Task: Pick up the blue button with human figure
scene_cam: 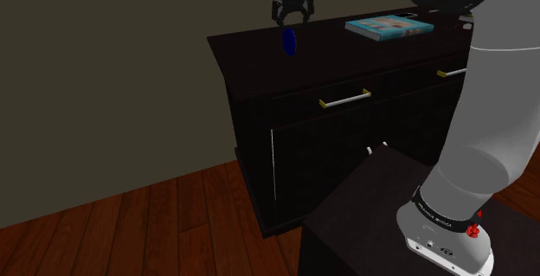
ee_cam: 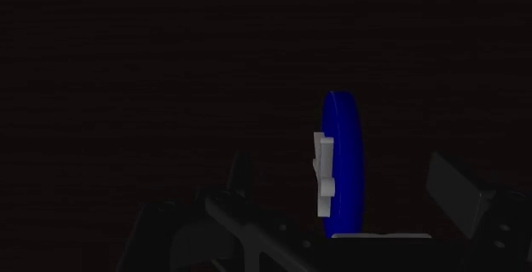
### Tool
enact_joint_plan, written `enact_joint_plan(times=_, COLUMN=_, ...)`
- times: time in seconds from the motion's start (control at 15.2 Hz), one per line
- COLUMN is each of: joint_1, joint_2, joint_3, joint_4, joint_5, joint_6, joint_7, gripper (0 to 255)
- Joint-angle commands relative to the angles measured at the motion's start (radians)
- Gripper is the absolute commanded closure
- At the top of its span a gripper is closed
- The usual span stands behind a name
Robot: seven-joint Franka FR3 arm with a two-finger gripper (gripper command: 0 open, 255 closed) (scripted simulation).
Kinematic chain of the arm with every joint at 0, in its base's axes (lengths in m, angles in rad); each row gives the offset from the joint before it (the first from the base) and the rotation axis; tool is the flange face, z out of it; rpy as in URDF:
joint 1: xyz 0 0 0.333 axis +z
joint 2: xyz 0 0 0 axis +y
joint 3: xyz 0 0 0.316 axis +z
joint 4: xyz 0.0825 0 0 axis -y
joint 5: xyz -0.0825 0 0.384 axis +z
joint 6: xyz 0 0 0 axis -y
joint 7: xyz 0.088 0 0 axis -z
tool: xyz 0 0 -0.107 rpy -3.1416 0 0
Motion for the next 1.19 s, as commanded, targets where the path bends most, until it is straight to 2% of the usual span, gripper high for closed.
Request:
enact_joint_plan(times=0.0, joint_1=0.003, joint_2=0.015, joint_3=0.000, joint_4=-0.005, joint_5=-0.001, joint_6=0.019, joint_7=0.011, gripper=0)
enact_joint_plan(times=0.46, joint_1=0.003, joint_2=-0.002, joint_3=0.001, joint_4=-0.105, joint_5=-0.002, joint_6=0.102, joint_7=0.014, gripper=0)
enact_joint_plan(times=0.53, joint_1=0.003, joint_2=-0.003, joint_3=0.000, joint_4=-0.107, joint_5=-0.002, joint_6=0.102, joint_7=0.013, gripper=255)
enact_joint_plan(times=1.12, joint_1=0.003, joint_2=-0.002, joint_3=0.001, joint_4=-0.105, joint_5=-0.002, joint_6=0.102, joint_7=0.014, gripper=255)
